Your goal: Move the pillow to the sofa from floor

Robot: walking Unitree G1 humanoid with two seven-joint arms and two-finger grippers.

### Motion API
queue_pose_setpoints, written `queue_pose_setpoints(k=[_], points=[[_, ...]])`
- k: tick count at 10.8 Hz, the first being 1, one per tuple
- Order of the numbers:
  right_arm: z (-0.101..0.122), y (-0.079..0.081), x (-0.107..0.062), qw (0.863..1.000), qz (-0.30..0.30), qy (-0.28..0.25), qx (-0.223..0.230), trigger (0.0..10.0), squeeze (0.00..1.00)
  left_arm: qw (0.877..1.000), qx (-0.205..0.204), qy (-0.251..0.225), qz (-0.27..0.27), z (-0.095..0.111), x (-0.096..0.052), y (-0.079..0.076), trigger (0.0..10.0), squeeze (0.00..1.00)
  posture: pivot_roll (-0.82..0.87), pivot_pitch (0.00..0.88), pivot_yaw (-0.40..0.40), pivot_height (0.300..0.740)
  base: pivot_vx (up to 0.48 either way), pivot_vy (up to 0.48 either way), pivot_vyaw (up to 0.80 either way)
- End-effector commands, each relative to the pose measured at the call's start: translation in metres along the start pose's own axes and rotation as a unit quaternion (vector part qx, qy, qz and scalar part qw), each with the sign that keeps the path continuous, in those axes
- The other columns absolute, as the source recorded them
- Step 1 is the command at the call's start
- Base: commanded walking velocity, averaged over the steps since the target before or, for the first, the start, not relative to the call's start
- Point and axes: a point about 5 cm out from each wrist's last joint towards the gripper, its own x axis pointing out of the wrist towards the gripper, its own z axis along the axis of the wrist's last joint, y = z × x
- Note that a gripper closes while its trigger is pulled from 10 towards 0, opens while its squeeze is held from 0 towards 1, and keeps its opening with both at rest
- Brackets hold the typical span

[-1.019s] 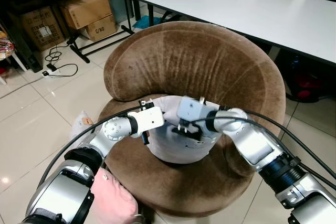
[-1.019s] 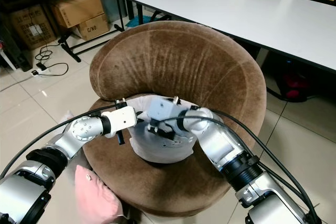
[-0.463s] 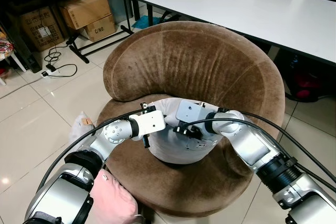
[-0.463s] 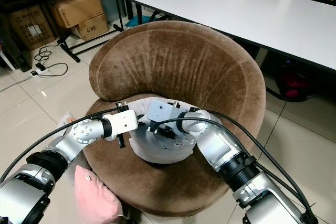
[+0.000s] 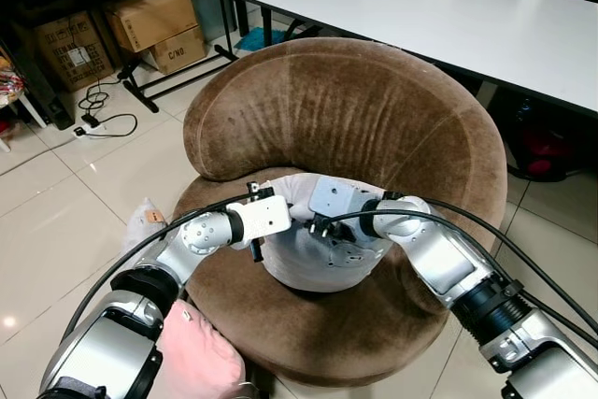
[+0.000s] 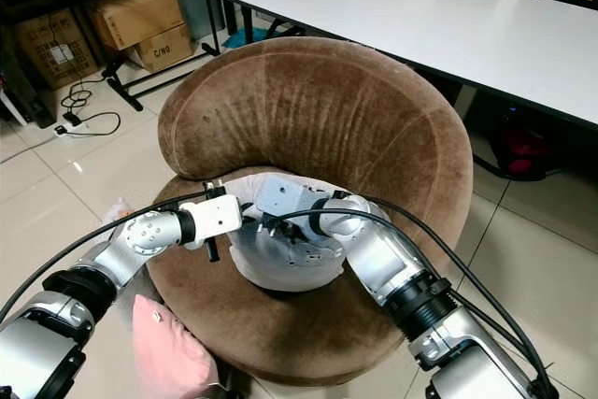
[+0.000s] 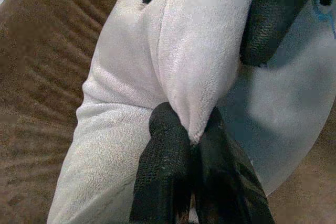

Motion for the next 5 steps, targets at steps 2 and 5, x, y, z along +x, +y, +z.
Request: queue_pose_setpoints(k=[2,5], points=[[-0.0022,0.0016,0.0012,1.0,0.002,-0.004,0.007,0.0,0.0,1.0,0.001,0.013,-0.016,-0.0046,-0.0005,-0.0057,0.0,0.0,-0.13,0.0,0.081,0.74,0.0,0.0,0.0],[-0.0027,0.0029,0.0016,1.0,0.002,-0.003,0.007,0.0,0.0,1.0,0.004,0.013,-0.017,-0.0037,-0.0001,-0.005,0.0,0.0,-0.14,0.0,0.085,0.74,0.0,0.0,0.0]])
